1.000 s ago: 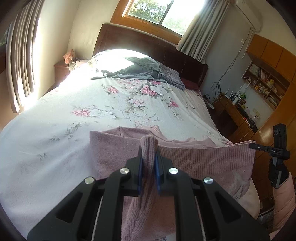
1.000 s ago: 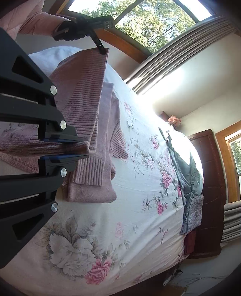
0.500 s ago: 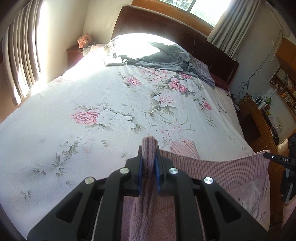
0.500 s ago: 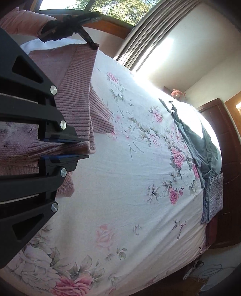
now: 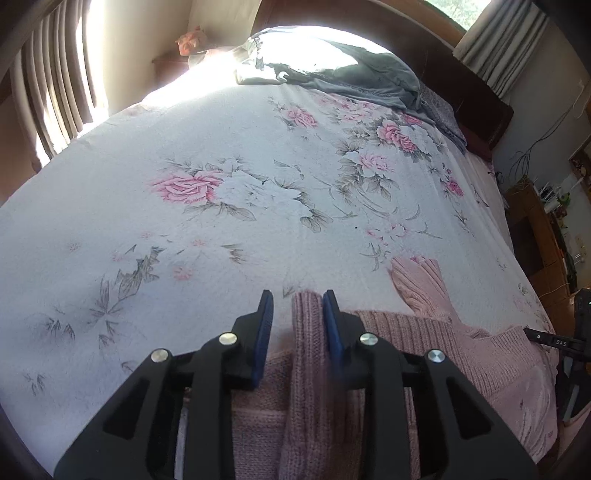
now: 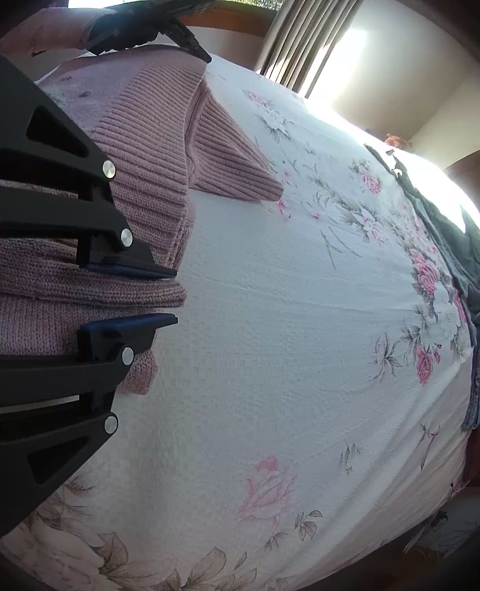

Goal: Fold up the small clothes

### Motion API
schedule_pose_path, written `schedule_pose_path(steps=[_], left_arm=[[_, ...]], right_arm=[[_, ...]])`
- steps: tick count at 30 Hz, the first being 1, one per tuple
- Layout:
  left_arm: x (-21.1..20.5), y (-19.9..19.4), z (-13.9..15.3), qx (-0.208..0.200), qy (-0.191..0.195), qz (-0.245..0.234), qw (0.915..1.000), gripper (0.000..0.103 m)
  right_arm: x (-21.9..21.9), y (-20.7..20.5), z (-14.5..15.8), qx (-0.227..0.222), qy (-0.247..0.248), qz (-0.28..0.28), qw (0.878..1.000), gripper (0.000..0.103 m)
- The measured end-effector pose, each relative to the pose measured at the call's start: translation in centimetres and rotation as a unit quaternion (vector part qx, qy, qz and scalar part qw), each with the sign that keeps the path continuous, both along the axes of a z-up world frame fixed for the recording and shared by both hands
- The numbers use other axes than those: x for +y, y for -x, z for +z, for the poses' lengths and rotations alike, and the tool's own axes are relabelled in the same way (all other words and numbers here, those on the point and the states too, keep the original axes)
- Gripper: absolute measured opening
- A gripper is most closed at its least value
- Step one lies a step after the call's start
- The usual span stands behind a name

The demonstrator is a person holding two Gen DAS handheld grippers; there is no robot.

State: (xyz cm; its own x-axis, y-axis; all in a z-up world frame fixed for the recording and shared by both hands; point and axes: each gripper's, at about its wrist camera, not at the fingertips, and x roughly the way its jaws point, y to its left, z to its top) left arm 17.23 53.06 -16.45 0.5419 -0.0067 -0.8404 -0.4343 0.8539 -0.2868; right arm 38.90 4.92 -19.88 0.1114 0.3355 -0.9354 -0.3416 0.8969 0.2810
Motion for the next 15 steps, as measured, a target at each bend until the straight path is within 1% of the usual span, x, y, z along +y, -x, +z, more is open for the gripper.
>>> schedule_pose_path(steps=[1,2,3,5,8,9,11,13,15], left_arm=[[0.1,0.3,0.9,-0.008,-0.005,0.003,0.9999,0.031],[-0.1,0.7,2.0,-0.018,-0.012,0.004,0.9998,0.031],[-0.6,1.0,3.1,-0.028,-0.019,0.001,0.9994,0.031],[-1.9,1.3,4.8,-0.048,-0.030,-0.020,0.9982,0.031],[-4.8,1.1,5.9,-0.061,-0.033,-0.069,0.9952,0.032],[-5.9,0.9,5.7,-0.059,-0.032,-0.084,0.9942,0.032],[-7.4,0.4,4.7,-0.047,-0.019,-0.109,0.9927,0.032],[-8.3,0.0,2.8,-0.022,-0.028,-0.119,0.9922,0.032],[-8.5,-0.4,0.2,0.014,-0.033,-0.123,0.9917,0.030]], right_arm=[[-0.1,0.1,0.8,-0.004,-0.002,0.003,1.000,0.031],[-0.3,0.3,1.6,-0.009,-0.005,0.003,1.000,0.042],[-0.5,0.5,2.6,-0.018,-0.008,0.003,1.000,0.045],[-0.6,0.9,4.3,-0.040,-0.010,0.008,0.999,0.045],[0.3,2.2,6.2,-0.054,-0.031,0.042,0.997,0.044],[0.9,2.7,6.6,-0.057,-0.033,0.058,0.996,0.044],[2.0,3.8,6.4,-0.052,-0.029,0.091,0.994,0.044],[2.8,4.7,5.3,-0.047,-0.001,0.107,0.993,0.044],[3.0,4.9,3.5,-0.032,0.021,0.109,0.993,0.043]])
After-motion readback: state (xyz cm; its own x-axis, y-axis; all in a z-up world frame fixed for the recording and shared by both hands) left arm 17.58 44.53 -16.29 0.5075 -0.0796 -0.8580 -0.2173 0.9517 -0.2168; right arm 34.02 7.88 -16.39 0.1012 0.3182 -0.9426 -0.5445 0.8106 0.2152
